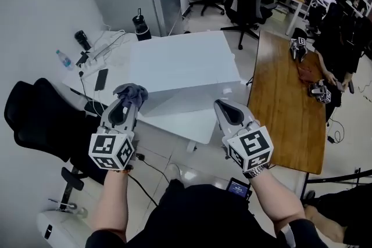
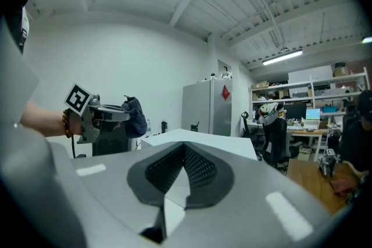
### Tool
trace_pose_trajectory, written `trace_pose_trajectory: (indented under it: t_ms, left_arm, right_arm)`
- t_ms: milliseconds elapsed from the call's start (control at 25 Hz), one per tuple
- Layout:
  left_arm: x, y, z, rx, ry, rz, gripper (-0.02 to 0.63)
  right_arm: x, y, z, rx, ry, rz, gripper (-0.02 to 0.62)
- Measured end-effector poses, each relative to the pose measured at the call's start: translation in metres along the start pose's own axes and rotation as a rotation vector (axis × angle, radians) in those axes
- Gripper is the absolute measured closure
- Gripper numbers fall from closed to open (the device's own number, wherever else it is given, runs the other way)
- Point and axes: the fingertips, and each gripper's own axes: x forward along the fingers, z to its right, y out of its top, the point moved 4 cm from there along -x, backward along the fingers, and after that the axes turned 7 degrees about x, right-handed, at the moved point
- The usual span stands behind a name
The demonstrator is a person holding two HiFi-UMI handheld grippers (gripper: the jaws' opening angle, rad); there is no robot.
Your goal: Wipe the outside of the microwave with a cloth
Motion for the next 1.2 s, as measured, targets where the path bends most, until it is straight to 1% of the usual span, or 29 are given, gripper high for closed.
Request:
trace_pose_trajectory:
  t_ms: [120, 280, 400, 520, 840, 1200]
  left_arm:
    - [-0.009, 0.006, 0.044, -0.025, -0.072, 0.012, 0.503]
    - [-0.020, 0.012, 0.102, -0.033, -0.158, 0.019, 0.502]
    - [-0.027, 0.016, 0.133, -0.033, -0.203, 0.021, 0.503]
    - [-0.033, 0.019, 0.156, -0.032, -0.234, 0.023, 0.503]
    - [-0.051, 0.019, 0.194, -0.030, -0.279, 0.015, 0.502]
    - [-0.070, 0.010, 0.200, -0.027, -0.267, 0.002, 0.503]
  right_arm:
    - [-0.018, -0.002, -0.003, 0.001, 0.017, 0.000, 0.595]
    - [-0.040, -0.003, -0.006, 0.002, 0.037, 0.011, 0.595]
    - [-0.051, -0.002, -0.010, -0.001, 0.054, 0.020, 0.595]
    - [-0.060, -0.002, -0.016, -0.011, 0.071, 0.022, 0.595]
    - [-0.079, -0.009, -0.033, -0.016, 0.108, 0.026, 0.595]
    - [-0.086, -0.017, -0.051, -0.023, 0.141, 0.028, 0.595]
